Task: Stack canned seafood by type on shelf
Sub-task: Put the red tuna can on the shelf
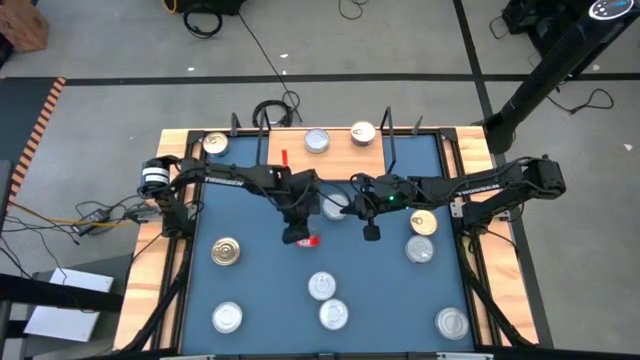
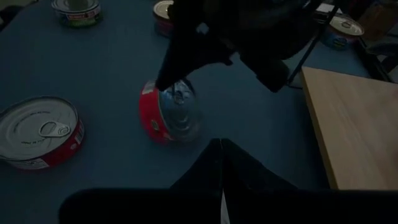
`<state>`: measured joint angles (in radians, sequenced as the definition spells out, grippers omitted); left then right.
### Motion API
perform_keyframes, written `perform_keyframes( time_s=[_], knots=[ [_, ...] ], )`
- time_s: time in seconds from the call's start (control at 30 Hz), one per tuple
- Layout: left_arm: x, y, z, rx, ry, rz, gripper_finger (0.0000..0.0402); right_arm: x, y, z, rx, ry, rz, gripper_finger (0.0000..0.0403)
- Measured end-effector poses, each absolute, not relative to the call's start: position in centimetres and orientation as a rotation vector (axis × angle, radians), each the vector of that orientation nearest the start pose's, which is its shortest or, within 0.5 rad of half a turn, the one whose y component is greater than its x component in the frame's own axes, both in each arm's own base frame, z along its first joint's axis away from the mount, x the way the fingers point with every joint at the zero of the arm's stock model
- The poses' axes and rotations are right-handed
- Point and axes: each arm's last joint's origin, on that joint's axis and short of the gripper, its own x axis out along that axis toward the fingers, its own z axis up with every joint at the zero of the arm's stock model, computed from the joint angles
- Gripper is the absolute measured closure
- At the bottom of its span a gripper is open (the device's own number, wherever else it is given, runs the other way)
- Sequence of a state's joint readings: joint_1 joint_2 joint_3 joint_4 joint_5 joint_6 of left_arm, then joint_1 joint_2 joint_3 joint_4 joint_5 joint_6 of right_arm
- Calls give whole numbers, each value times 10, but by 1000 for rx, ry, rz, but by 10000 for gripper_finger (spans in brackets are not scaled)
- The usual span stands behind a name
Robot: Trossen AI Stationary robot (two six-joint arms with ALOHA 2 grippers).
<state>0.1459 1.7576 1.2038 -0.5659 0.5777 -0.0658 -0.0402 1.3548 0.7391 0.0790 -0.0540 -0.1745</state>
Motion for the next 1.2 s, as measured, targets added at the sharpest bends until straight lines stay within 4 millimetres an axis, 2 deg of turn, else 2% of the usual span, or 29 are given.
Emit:
perform_keyframes(
  time_s=[0.27,0.57,0.7,0.97,1.2],
  knots=[
    [345,38,197,-454,1081,-315,401,281,-10,220,-145,532,59,393],
    [348,38,206,-424,1064,-310,401,281,-10,220,-145,533,60,393],
    [349,21,203,-244,1090,-278,392,281,-10,219,-145,535,60,393],
    [349,-23,201,86,1101,-266,329,281,-10,219,-145,538,60,393],
    [351,-33,188,178,1151,-195,317,281,-10,219,-146,538,60,393]
  ],
)
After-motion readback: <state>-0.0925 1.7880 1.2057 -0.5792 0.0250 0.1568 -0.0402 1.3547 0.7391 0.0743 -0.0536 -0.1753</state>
